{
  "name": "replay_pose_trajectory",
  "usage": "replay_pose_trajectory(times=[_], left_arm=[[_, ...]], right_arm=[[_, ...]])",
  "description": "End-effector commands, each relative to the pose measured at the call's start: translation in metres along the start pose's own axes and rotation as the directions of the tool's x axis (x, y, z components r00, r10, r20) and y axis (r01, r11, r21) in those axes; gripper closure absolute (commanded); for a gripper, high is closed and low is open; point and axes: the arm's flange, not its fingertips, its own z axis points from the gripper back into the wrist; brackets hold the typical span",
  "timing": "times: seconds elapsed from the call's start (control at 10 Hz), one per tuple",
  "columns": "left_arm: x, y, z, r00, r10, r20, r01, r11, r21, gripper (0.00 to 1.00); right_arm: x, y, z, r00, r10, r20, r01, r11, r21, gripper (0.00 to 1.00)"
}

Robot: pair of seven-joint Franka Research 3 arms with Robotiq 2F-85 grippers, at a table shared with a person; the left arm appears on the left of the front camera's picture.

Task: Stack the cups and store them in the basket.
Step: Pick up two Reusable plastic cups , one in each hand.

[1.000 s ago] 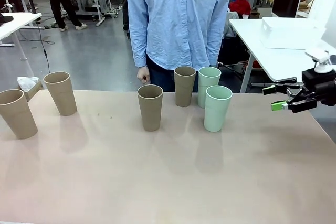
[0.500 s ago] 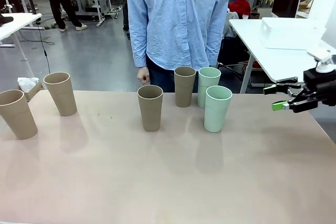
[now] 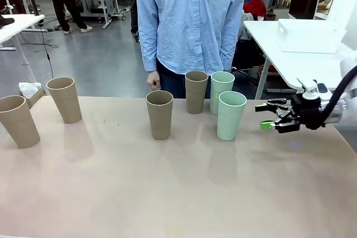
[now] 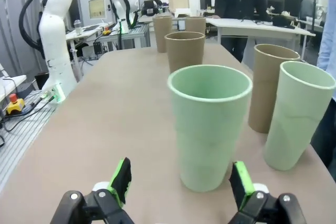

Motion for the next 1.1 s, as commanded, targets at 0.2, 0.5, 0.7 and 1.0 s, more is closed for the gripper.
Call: replay_pose_trajectory(times=[0.2, 0.5, 0.7, 1.0], left_arm=[[-0.028, 0.024, 0.017, 0.995, -0.031, 0.093, 0.039, 0.996, -0.086, 0.0], [-0.036, 0.021, -0.008, 0.996, -0.028, 0.084, 0.032, 0.998, -0.052, 0.0], [-0.043, 0.025, -0.007, 0.995, -0.028, 0.098, 0.034, 0.998, -0.058, 0.0], [-0.058, 0.04, -0.007, 0.994, -0.045, 0.099, 0.046, 0.999, -0.014, 0.0]], right_arm=[[-0.007, -0.033, -0.031, 0.998, 0.01, 0.059, -0.009, 1.0, -0.02, 0.0], [-0.009, -0.027, -0.023, 0.999, -0.001, 0.04, 0.001, 1.0, -0.001, 0.0], [-0.013, -0.03, -0.026, 0.999, -0.01, 0.037, 0.01, 1.0, 0.005, 0.0], [-0.022, -0.036, -0.043, 0.999, 0.013, 0.036, -0.012, 0.999, -0.033, 0.0]])
